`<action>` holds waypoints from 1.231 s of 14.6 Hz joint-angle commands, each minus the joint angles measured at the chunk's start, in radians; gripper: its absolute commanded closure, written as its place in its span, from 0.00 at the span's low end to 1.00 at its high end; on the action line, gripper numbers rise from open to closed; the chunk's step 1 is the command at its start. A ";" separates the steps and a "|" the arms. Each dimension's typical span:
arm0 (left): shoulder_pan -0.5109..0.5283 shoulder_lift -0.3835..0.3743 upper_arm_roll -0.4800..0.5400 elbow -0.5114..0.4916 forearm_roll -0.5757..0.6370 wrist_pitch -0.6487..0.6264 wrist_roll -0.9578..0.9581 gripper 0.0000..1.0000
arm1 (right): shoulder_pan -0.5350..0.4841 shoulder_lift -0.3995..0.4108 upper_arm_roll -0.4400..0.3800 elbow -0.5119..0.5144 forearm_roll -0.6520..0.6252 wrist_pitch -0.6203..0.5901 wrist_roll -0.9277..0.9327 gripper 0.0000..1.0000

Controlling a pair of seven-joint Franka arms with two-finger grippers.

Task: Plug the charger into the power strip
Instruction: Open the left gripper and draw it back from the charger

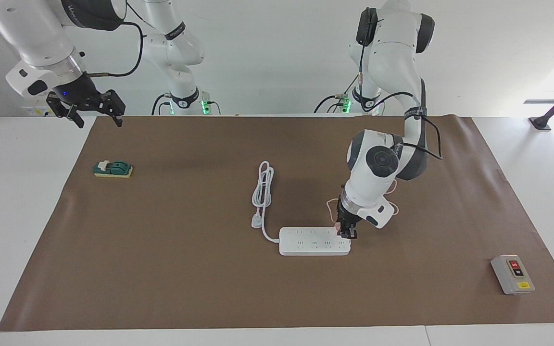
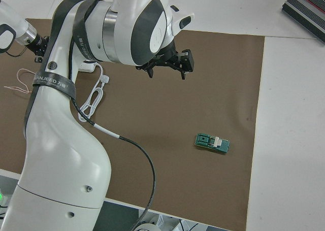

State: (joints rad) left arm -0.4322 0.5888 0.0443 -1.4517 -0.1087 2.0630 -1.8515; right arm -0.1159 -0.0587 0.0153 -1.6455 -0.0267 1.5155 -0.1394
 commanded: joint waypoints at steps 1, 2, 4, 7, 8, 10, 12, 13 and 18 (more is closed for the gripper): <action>0.003 0.026 0.023 -0.004 0.018 0.065 0.041 1.00 | -0.014 -0.012 0.008 -0.005 0.016 0.000 -0.012 0.00; 0.004 0.011 0.025 -0.001 0.017 0.036 0.073 0.58 | -0.014 -0.012 0.008 -0.005 0.016 0.000 -0.012 0.00; 0.021 -0.030 0.028 0.007 0.020 -0.030 0.106 0.00 | -0.014 -0.012 0.008 -0.005 0.016 0.000 -0.012 0.00; 0.044 -0.078 0.029 0.030 0.024 -0.105 0.170 0.00 | -0.014 -0.012 0.008 -0.005 0.016 0.000 -0.012 0.00; 0.067 -0.102 0.034 0.030 0.024 -0.124 0.216 0.00 | -0.014 -0.012 0.008 -0.005 0.016 0.000 -0.012 0.00; 0.099 -0.161 0.040 0.031 0.024 -0.158 0.344 0.00 | -0.014 -0.012 0.008 -0.005 0.016 0.000 -0.012 0.00; 0.142 -0.214 0.049 0.030 0.026 -0.188 0.517 0.00 | -0.014 -0.012 0.008 -0.005 0.016 0.000 -0.012 0.00; 0.174 -0.240 0.052 0.031 0.026 -0.199 0.622 0.00 | -0.014 -0.012 0.008 -0.005 0.016 0.000 -0.012 0.00; 0.305 -0.340 0.058 0.043 0.026 -0.299 1.113 0.00 | -0.014 -0.012 0.008 -0.005 0.016 0.000 -0.012 0.00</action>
State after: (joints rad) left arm -0.1627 0.2921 0.1084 -1.4001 -0.0973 1.8198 -0.8998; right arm -0.1159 -0.0587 0.0153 -1.6455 -0.0267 1.5155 -0.1394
